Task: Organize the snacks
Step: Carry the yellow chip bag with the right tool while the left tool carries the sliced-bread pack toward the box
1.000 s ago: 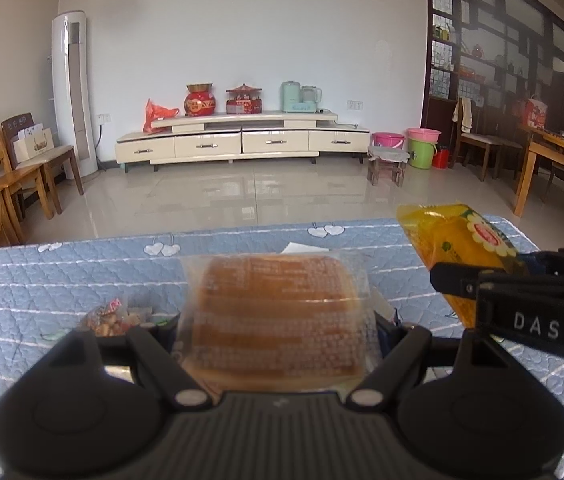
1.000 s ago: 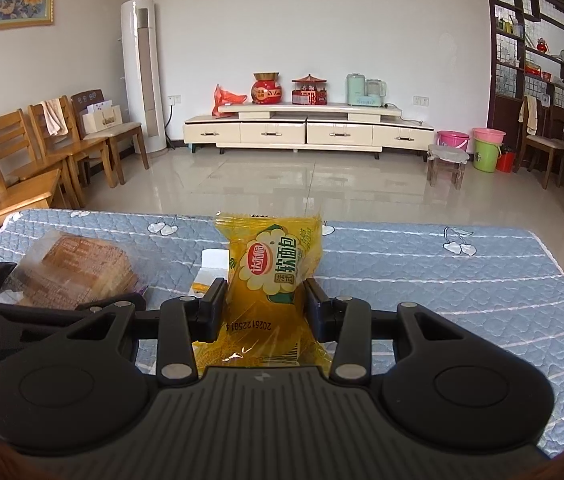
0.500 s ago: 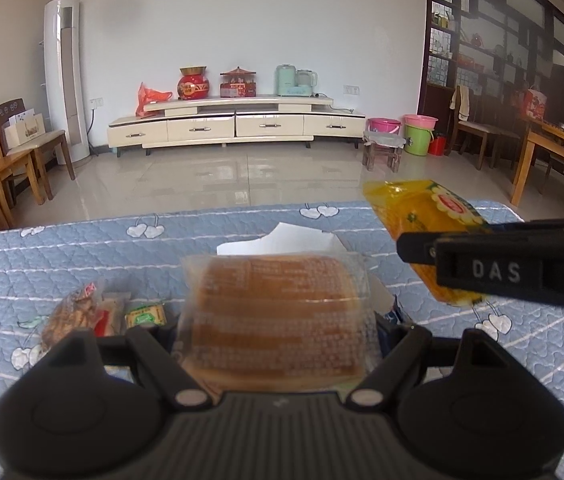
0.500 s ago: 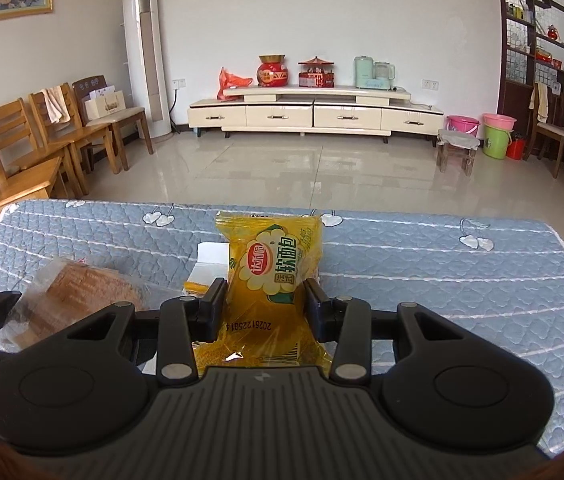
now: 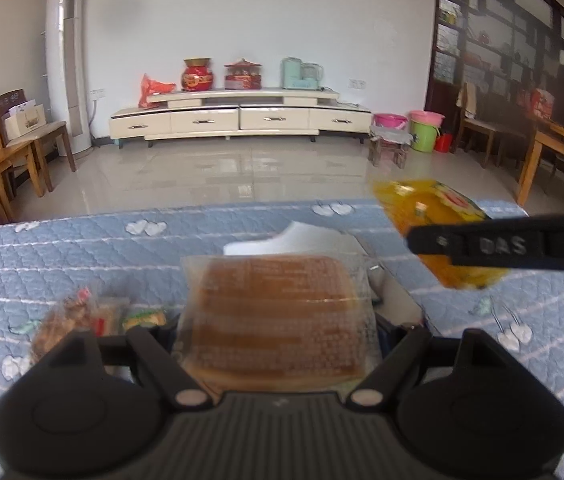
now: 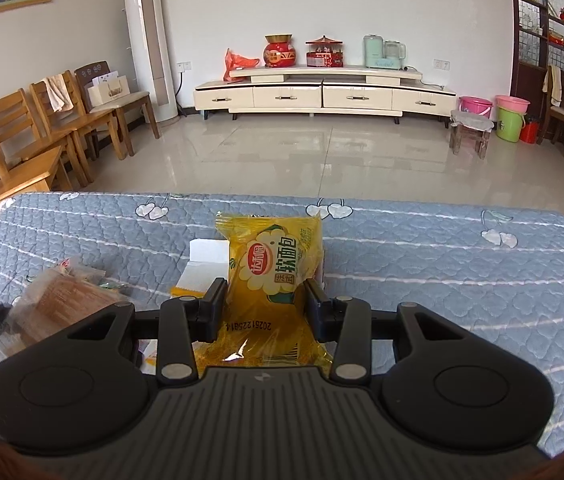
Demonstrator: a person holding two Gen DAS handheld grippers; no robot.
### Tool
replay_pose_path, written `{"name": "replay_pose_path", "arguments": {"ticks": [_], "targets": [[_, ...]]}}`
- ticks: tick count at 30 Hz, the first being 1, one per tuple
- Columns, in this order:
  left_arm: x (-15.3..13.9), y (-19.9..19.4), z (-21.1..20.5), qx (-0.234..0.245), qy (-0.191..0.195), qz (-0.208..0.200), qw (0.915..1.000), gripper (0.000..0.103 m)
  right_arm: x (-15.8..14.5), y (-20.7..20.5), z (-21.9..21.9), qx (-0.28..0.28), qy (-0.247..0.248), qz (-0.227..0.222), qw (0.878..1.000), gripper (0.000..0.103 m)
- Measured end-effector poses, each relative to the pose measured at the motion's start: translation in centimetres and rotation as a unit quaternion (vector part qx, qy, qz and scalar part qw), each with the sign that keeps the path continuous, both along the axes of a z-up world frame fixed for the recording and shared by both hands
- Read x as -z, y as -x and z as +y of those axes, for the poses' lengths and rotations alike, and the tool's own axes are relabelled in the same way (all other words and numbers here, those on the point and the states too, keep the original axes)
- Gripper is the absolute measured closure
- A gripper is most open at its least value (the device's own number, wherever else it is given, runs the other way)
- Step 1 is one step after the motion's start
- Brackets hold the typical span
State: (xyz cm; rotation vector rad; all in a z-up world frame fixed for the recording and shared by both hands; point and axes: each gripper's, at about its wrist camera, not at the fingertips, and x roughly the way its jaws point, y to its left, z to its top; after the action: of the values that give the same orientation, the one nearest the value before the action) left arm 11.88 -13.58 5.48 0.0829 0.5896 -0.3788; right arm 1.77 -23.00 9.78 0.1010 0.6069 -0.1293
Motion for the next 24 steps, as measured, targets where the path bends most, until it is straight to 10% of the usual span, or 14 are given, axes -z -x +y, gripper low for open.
{"name": "replay_pose_path", "arguments": {"ticks": [24], "targets": [[-1.7, -2.4, 2.6, -0.038, 0.007, -0.019, 0.9991, 0.021, -2.6, 0.2, -0.6, -0.008, 0.006, -0.016, 1.000, 0.053]]}}
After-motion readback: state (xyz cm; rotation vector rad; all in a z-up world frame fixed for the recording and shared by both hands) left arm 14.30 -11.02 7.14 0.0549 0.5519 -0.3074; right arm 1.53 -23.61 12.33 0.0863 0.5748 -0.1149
